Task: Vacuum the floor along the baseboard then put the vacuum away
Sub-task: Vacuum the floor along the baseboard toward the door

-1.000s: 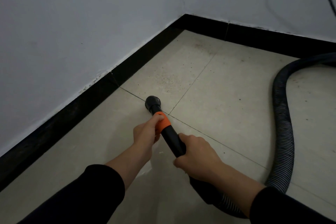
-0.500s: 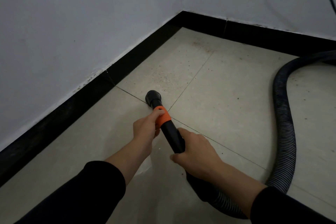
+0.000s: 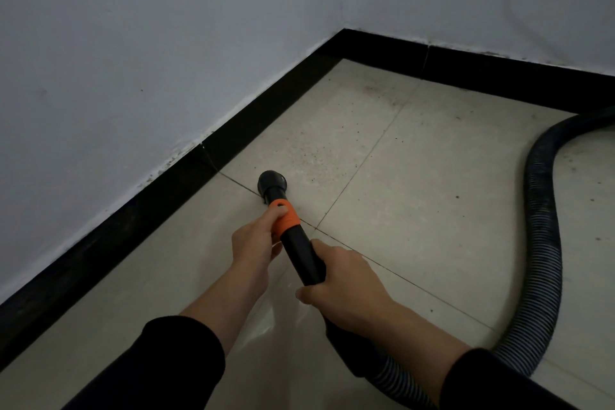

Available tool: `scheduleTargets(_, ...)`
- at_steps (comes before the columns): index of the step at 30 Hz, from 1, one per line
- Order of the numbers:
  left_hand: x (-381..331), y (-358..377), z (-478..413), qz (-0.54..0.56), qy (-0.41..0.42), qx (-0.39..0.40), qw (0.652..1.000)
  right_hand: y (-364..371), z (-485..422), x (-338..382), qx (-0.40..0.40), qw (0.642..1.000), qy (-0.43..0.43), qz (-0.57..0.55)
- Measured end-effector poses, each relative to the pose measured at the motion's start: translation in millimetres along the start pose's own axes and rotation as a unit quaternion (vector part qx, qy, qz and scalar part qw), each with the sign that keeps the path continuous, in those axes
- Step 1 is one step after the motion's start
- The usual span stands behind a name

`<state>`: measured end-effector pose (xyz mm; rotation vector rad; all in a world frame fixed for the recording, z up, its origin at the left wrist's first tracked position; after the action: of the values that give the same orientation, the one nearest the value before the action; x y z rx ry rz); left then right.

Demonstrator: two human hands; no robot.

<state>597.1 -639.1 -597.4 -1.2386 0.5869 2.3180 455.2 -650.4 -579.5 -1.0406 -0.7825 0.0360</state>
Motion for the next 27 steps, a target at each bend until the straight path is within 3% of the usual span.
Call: scheduleTargets(27,-34.6,-26.1,-77.5,0.072,0.018,-0.003,0.997,11.6,-76.7,48.3,-0.007,0.999,-0.036,-0.022)
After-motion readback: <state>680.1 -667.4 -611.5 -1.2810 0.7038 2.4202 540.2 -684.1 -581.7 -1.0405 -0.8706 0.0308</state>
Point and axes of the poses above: each hand's wrist, its own z-axis away from the middle knuckle, its own y-axis out of the palm, x = y × z, the point moved 3 cm from there along -z, towards the middle knuckle, and after that the axes turned 10 degrees about z, right-handed, at the moved point
